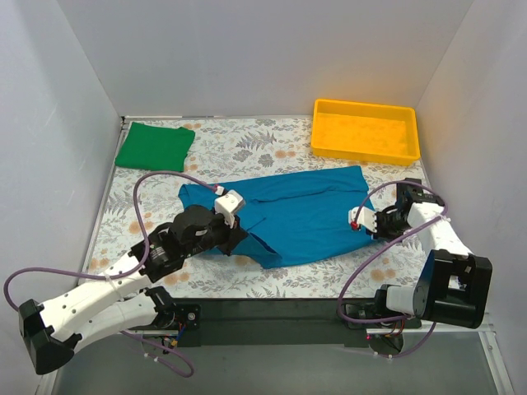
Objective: Fold and stack the t-shirts
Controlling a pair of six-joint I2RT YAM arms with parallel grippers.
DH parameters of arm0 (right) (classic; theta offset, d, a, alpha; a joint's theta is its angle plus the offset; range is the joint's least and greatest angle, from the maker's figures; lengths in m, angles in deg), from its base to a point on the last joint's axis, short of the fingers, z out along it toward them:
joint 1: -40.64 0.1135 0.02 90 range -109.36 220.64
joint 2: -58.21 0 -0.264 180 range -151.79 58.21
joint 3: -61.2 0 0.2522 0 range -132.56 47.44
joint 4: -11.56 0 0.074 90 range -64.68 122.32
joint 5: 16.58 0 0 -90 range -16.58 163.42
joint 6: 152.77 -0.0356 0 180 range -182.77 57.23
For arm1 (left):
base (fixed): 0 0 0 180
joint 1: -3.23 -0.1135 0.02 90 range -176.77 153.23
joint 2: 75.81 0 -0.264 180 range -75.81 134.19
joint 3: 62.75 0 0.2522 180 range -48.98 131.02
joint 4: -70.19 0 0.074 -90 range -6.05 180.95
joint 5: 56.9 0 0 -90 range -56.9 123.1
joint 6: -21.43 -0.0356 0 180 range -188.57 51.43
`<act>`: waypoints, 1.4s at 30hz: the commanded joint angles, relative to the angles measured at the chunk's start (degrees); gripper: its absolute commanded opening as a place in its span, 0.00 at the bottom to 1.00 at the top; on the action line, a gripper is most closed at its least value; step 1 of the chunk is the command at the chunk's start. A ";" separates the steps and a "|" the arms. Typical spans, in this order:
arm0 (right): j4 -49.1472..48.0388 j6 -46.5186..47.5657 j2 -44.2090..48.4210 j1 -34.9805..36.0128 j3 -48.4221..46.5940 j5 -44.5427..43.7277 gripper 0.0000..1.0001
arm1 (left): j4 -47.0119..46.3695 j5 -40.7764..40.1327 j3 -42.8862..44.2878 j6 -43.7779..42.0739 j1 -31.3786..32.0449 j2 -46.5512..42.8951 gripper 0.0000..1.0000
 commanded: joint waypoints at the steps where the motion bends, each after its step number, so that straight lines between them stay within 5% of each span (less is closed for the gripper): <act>1: 2.03 -3.71 0.04 -0.71 -4.28 3.46 0.01 | 0.79 0.06 -0.30 -1.12 0.15 -2.51 0.00; 14: 2.21 -6.61 -3.73 -0.71 -8.50 7.95 0.01 | 5.27 -0.20 -1.01 -1.83 0.15 -5.58 0.00; 27: 2.12 -6.17 -8.30 -1.68 -11.32 8.21 0.01 | 4.83 -16.28 -0.22 2.83 0.15 -18.59 0.00; 42: 2.91 -8.81 -15.42 -1.77 -16.23 11.29 0.01 | 7.03 -23.05 1.72 9.16 0.15 -14.47 0.00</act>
